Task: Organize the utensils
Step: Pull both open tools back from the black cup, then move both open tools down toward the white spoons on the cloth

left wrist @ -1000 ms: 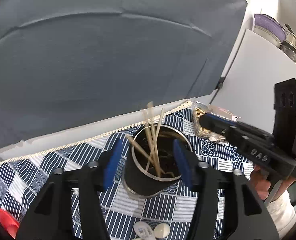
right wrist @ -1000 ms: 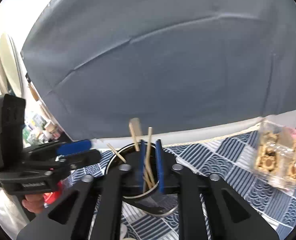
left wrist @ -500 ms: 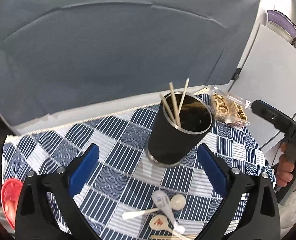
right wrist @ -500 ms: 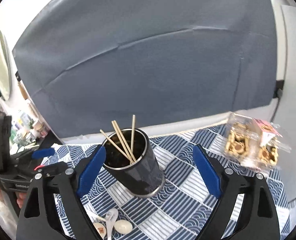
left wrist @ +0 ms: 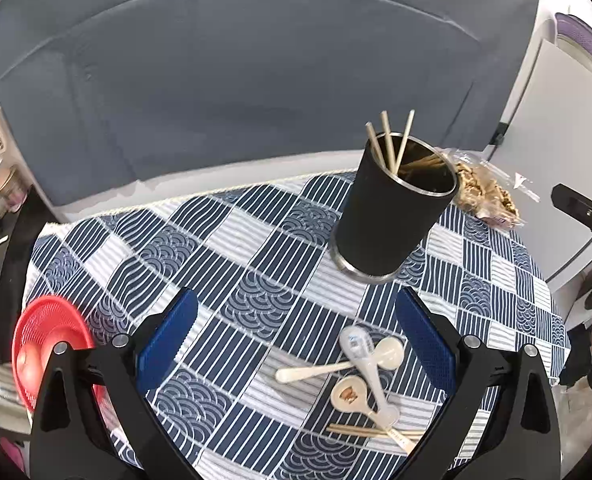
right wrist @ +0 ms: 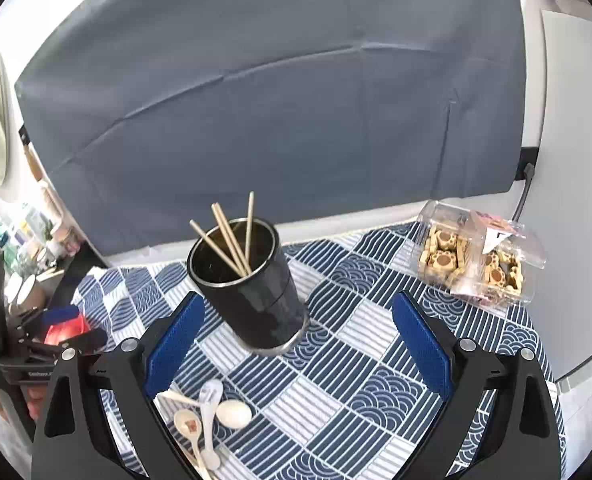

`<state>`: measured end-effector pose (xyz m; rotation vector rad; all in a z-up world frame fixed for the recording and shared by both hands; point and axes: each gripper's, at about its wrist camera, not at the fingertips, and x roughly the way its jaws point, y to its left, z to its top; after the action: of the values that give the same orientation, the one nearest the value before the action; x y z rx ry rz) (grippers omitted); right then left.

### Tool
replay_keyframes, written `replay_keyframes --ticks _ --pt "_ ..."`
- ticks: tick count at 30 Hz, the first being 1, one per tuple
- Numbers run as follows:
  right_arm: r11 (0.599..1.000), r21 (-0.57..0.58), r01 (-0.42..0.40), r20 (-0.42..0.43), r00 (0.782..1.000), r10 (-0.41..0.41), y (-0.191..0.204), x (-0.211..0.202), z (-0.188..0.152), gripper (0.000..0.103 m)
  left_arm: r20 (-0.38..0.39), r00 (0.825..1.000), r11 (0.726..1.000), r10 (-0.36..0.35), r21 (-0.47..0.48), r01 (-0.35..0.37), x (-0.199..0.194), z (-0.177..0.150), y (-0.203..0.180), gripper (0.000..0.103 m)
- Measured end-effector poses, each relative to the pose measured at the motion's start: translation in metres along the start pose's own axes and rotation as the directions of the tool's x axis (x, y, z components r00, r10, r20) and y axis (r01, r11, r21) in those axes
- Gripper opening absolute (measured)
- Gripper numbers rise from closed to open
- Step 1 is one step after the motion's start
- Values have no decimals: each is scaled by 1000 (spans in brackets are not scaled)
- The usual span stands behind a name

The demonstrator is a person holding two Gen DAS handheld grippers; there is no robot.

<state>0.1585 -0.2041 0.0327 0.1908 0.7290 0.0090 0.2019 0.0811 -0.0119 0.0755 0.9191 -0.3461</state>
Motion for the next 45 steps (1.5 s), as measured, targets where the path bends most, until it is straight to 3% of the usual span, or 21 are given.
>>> replay_keyframes --ticks 12,19,22,26,38,42,45 --pt "993 -85 -85 -81 994 78 4 10 -10 91 -25 995 992 100 -70 -102 -6 -21 1 97" --pt "966 -172 -191 -170 972 162 6 29 -12 91 -83 983 975 161 -143 -172 -7 -41 -1 97" --pt "938 -244 -245 -208 958 196 11 38 -14 91 -104 971 957 216 -172 -232 -5 -53 -3 97" --pt "898 -302 -322 -260 933 247 17 49 -15 91 -142 970 944 195 -242 -225 -2 -70 -4 97" --pt "765 -414 -493 -368 860 355 30 67 -17 91 -188 941 866 281 -373 -333 -3 -121 -34 97" --pt "719 -429 -547 -402 828 391 35 69 -24 90 -188 953 849 235 -438 -296 -7 -139 -42 97" --pt "684 -442 -581 -421 807 414 41 69 -29 89 -204 947 836 247 -450 -315 -7 -151 -48 97"
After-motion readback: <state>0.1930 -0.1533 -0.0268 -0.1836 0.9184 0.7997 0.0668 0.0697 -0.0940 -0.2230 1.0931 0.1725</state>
